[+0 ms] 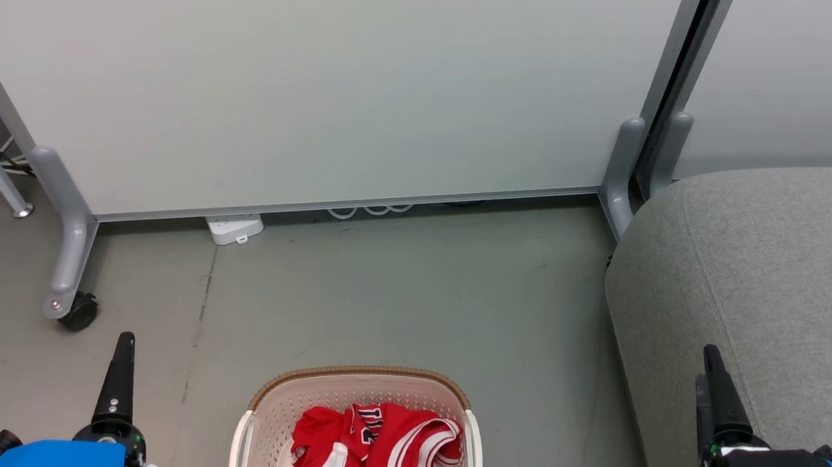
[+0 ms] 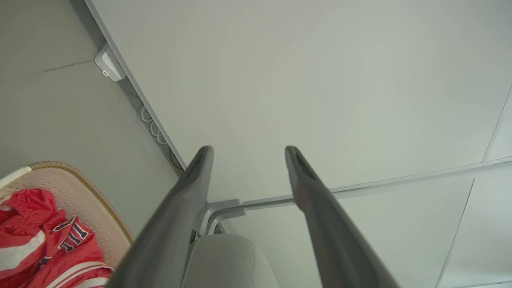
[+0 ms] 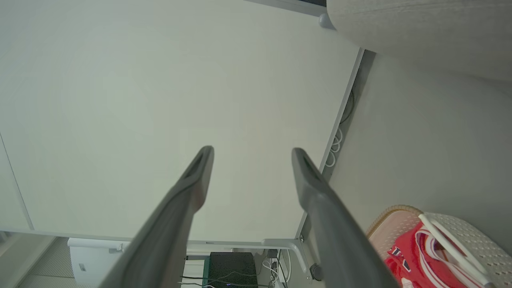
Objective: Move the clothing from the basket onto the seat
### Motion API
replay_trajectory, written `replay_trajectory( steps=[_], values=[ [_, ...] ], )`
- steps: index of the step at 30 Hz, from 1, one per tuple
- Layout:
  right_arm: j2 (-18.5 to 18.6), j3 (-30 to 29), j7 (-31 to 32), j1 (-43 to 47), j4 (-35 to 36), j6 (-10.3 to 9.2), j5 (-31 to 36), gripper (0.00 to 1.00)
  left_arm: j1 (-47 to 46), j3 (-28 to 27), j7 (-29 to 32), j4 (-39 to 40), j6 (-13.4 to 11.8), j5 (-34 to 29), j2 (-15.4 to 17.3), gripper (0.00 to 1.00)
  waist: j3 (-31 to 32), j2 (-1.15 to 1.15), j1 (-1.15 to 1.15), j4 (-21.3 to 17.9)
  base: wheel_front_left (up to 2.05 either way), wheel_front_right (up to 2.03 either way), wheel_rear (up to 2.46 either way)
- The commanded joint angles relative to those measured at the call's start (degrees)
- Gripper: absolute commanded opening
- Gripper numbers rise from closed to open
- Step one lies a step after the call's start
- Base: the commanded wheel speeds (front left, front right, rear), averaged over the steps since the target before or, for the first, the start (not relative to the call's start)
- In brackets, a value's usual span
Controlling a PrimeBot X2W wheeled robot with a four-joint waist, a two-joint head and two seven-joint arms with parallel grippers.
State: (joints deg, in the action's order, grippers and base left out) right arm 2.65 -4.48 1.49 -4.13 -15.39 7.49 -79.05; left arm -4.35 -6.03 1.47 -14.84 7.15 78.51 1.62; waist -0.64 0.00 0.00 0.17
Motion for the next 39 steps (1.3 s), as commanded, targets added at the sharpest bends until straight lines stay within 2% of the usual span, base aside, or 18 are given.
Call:
replay_trajectory(
  steps=[1,13,26,27,39],
  values=[
    [0.2,0.4,-0.6,-1.9,1.4,0.0,2.5,1.0,-1.9,0.0,-0.6,1.5,-0.1,-2.5,0.7,1.0,0.0,0.0,0.0,0.0,0.0,0.0,0.0],
    [0.2,3.1,-3.4,-2.4,3.3,0.0,16.5,1.0,-2.2,2.9,-3.4,3.5,-2.3,-18.4,0.8,1.0,-0.2,0.0,0.0,0.2,0.0,0.0,0.0],
    [0.2,5.5,-6.0,-2.4,2.3,0.0,30.3,1.0,-2.3,5.7,-6.0,2.6,-3.4,-32.4,0.9,1.0,-0.2,0.0,0.0,0.5,0.0,0.0,0.0],
    [0.2,5.8,-6.5,-2.6,1.9,0.0,32.8,1.0,-2.5,6.1,-6.5,2.4,-3.5,-34.8,1.0,1.0,-0.2,0.0,0.0,0.6,0.0,0.0,0.0],
    [0.2,6.8,-8.4,-2.8,0.6,0.0,40.6,1.0,-2.6,7.2,-8.5,1.9,-4.0,-42.8,1.1,1.0,-0.2,0.0,0.0,0.8,0.0,0.0,0.0]
  ],
)
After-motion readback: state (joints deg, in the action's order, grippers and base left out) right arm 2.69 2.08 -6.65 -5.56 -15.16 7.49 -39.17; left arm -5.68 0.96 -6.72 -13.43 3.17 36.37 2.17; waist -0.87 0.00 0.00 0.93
